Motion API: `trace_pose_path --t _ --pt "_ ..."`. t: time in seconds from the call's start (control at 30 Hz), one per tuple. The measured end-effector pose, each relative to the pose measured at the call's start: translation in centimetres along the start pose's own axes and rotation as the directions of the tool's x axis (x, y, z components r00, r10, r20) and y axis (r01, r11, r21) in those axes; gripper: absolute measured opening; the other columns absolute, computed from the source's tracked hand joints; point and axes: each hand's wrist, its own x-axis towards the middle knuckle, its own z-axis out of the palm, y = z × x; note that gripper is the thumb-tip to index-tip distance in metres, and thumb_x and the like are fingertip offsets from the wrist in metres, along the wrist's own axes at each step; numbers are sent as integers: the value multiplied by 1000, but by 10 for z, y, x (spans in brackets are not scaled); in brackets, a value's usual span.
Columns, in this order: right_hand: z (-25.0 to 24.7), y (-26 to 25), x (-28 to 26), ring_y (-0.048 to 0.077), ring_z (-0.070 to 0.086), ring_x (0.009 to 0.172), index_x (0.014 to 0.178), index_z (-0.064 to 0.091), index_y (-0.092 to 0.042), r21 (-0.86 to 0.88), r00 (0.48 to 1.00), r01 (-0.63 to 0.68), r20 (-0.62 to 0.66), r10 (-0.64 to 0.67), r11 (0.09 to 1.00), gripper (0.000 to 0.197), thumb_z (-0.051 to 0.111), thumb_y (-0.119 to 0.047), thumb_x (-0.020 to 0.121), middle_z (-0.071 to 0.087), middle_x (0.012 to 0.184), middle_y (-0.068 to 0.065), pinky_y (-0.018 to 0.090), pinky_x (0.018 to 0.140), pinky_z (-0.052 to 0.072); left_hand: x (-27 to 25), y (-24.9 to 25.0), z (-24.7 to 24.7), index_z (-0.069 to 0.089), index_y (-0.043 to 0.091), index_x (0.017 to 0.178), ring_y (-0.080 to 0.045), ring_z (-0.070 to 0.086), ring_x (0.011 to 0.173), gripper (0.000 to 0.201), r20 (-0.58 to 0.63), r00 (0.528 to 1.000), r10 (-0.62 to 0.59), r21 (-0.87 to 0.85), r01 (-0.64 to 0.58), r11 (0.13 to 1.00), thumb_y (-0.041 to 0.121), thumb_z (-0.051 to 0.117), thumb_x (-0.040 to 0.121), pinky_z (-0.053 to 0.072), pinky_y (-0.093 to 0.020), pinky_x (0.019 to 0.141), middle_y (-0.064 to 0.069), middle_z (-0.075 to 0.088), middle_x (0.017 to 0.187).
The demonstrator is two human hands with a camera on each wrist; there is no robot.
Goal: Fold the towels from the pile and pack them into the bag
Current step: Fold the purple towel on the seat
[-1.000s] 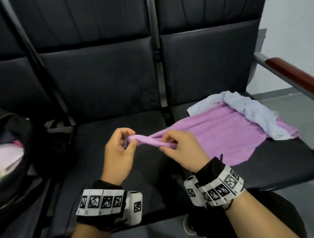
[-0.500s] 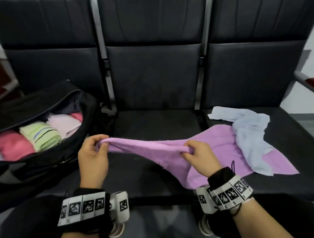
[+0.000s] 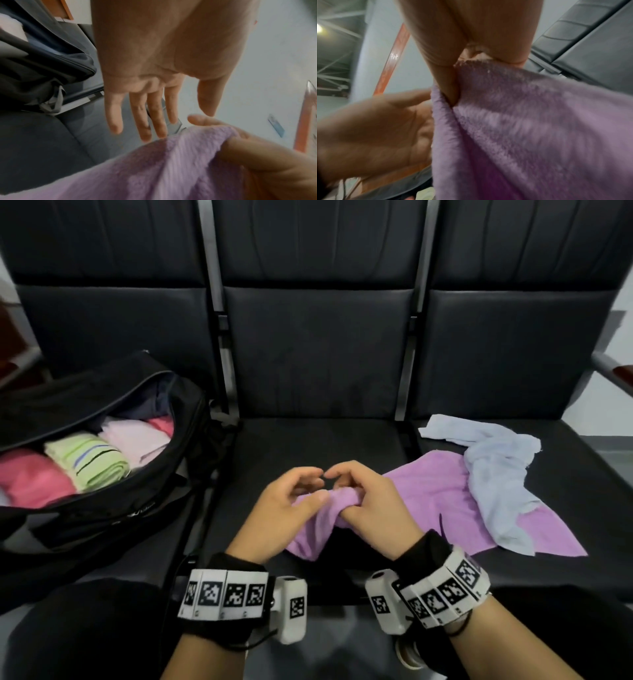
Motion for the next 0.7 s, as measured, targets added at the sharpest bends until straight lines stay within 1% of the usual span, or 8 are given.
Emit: trace_pose_path --t 0.07,0.13,0.23,0.33,0.43,0.53,0.6,0.7 --pt "5 -2 0 13 66 82 109 63 -34 10 1000 6 12 -6 1000 54 62 1 68 66 87 -6 28 73 56 0 4 2 68 14 119 -16 69 103 27 60 998 -5 27 3 1000 13 69 92 54 -39 98 -2 73 105" --pt "8 -1 -1 13 66 80 110 60 -36 -12 1000 6 8 -6 1000 51 66 -3 72 66 85 -7 26 70 55 -2 3 1 71 15 113 -16 71 98 20 79 997 -15 49 11 999 15 68 93 56 -41 94 -2 74 100" --pt "11 1 -3 7 63 71 102 56 -35 -71 999 24 -22 -26 997 40 74 -12 76 65 79 -9 14 61 47 -5 0 0 73 17 104 -14 72 93 11 105 995 -1 40 -3 999 17 68 94 57 -34 88 0 75 96" --pt "11 0 -4 6 62 69 94 53 -36 -88 999 9 -31 -12 996 34 73 -16 75 65 75 -9 13 59 46 -7 -3 -2 74 20 92 -14 70 87 4 67 996 55 62 -59 996 17 72 90 57 -34 82 1 73 90" --pt "11 2 -6 7 60 67 89 52 -36 -125 1000 -16 -5 16 992 30 70 -16 76 63 73 -8 15 58 46 -7 -5 -4 69 22 83 -15 67 81 11 32 993 110 122 -113 986 13 71 89 55 -38 77 1 69 83" --pt "6 10 -10 9 58 69 83 56 -30 -225 999 8 33 0 974 20 73 -20 80 63 73 -7 20 62 46 -4 -7 -13 63 17 83 -17 61 74 9 -120 977 176 27 -174 984 13 64 91 51 -32 73 1 66 79" --pt "-3 22 -13 5 53 65 73 52 -31 -326 999 3 47 13 945 26 74 -21 81 56 66 -11 18 63 41 -2 -7 -25 61 17 85 -6 54 70 7 -263 942 208 -40 -226 973 21 60 90 46 -20 67 7 61 75" --pt "-21 46 -20 7 45 57 67 53 -23 -438 995 -85 7 99 895 24 72 -20 80 47 58 -8 26 58 38 -1 -6 -50 62 27 87 -1 54 73 5 -428 872 236 -88 -301 950 31 60 91 45 -14 67 13 61 78"
